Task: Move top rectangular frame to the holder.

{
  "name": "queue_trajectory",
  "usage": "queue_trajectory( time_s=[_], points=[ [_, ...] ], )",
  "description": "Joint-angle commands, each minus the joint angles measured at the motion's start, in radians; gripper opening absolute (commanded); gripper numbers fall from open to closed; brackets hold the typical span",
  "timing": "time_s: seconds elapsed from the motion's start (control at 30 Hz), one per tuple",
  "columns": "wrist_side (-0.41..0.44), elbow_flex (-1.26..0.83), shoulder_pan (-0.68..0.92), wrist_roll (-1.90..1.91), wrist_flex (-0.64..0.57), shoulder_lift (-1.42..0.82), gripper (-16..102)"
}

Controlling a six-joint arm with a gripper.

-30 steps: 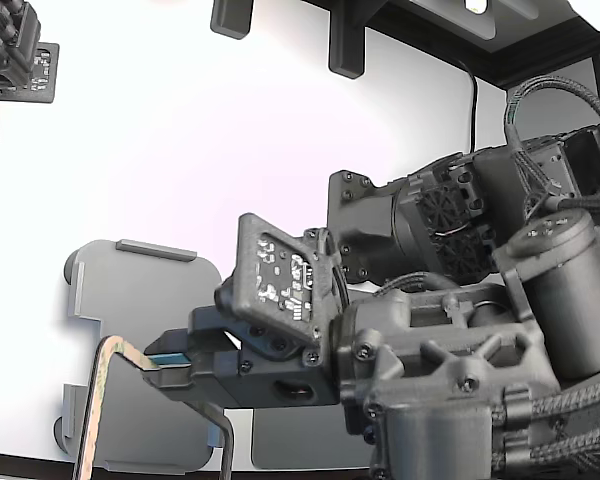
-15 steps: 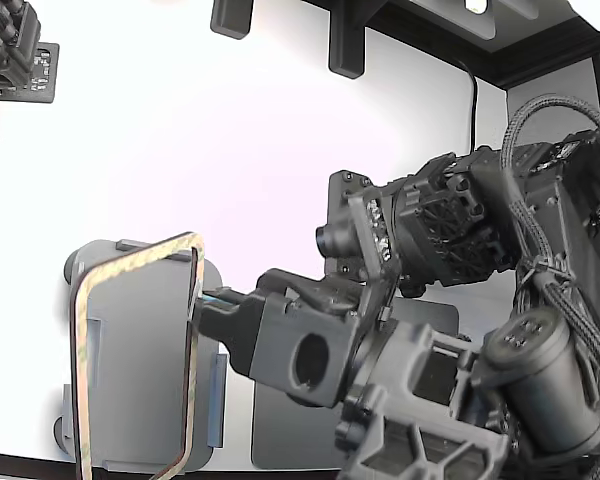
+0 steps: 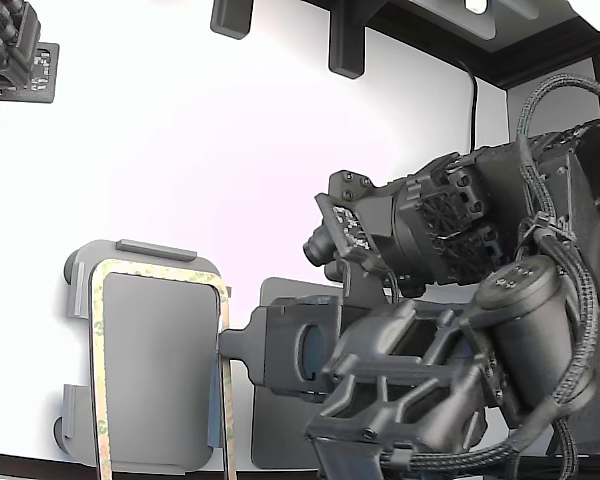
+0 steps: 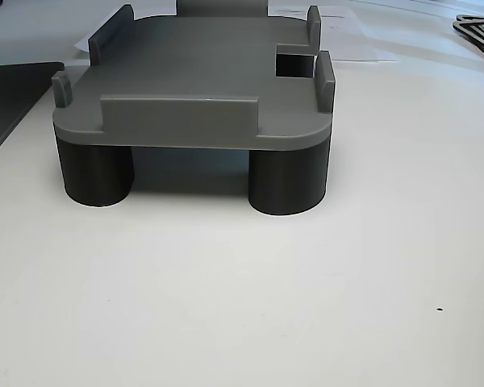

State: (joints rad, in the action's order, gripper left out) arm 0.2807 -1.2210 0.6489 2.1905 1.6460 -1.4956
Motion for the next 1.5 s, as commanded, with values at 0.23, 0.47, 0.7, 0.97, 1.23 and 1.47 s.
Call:
queue_trajectory(
  time_s=[0.23,0.47,0.7,0.97,1.23,1.47],
  points=[
    [-0.034,-0.094,-0.057,-0.005,0.009,0.006,-12],
    [-0.037,-0.101,-0.061,0.002,0.008,0.054,-12],
    [-0.064,-0.094,-0.078,0.023,0.0,0.066,-12],
    [-0.094,-0.109,-0.086,0.018,-0.028,0.074,-12],
    [-0.092,-0.107,-0.086,0.009,-0.037,0.086,-12],
    [-0.094,-0.12,-0.086,0.014,-0.032,0.087,-12]
  ],
)
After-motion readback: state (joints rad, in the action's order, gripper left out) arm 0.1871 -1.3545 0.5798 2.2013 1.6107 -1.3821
